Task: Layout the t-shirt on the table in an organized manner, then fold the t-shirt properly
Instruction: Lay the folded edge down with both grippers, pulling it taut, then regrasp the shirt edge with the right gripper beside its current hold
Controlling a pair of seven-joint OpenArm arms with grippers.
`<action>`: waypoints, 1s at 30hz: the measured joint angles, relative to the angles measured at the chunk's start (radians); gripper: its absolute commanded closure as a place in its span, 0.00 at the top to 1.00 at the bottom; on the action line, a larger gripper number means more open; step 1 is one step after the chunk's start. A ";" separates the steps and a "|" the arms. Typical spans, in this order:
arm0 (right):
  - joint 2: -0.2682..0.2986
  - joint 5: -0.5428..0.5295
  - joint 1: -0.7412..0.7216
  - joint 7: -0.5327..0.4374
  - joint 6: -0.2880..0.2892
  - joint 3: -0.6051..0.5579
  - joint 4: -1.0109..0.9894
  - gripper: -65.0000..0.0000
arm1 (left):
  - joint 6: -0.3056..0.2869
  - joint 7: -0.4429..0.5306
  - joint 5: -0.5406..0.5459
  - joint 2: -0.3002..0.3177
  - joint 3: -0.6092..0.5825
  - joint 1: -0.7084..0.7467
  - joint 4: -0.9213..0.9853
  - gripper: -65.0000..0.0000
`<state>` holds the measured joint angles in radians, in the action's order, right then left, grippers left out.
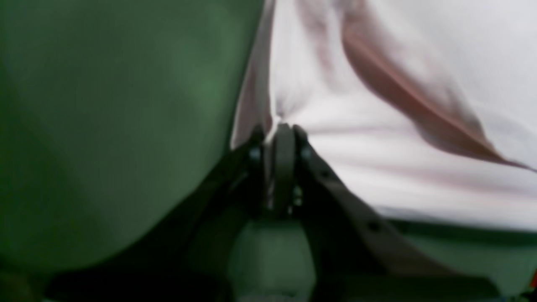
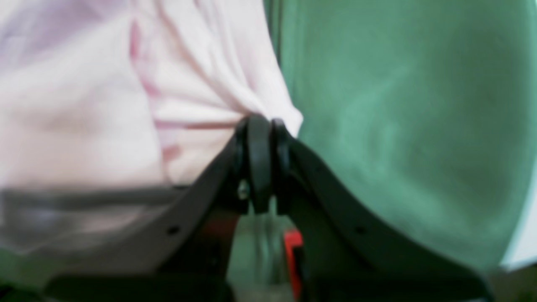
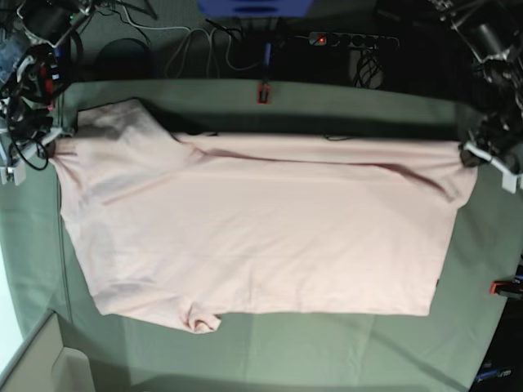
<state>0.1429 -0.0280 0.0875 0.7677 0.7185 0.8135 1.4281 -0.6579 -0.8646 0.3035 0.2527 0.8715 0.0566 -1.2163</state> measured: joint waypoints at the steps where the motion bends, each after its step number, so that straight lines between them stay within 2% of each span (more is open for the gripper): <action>1: -0.005 -0.004 0.019 0.009 0.001 0.007 0.023 0.00 | -0.001 0.000 -0.001 -0.011 0.015 0.030 -0.031 0.00; 6: -0.025 -0.006 0.100 0.019 0.007 0.068 0.083 0.00 | -0.003 -0.015 -0.006 -0.056 0.064 0.119 -0.111 0.00; 12: -0.027 -0.008 0.143 0.018 0.008 0.073 0.101 0.00 | -0.009 -0.015 0.001 -0.058 0.107 0.129 -0.118 0.00; 16: -0.027 -0.010 0.142 0.019 0.008 0.069 0.101 0.00 | -0.009 -0.015 0.000 -0.057 0.109 0.128 -0.118 0.00; 20: -0.024 0.002 0.073 0.027 0.010 0.067 0.081 0.00 | -0.009 -0.015 0.000 -0.059 0.109 0.126 -0.118 0.00; 24: 0.014 0.004 0.033 0.021 0.007 0.011 0.012 0.00 | -0.007 -0.007 -0.008 -0.066 0.109 0.123 -0.118 0.00; 26: 0.040 0.018 0.029 0.021 0.006 -0.032 -0.030 0.06 | -0.002 -0.007 -0.010 -0.074 0.109 0.123 -0.118 0.00; 30: 0.057 0.024 0.016 0.017 -0.001 -0.069 -0.079 0.30 | 0.003 -0.006 -0.021 -0.072 0.112 0.100 -0.118 0.00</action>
<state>0.1997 -0.0036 0.1032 0.7849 0.7174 0.7441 1.3491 -0.6544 -0.8707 0.2821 0.1810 0.9833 0.1566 -1.3346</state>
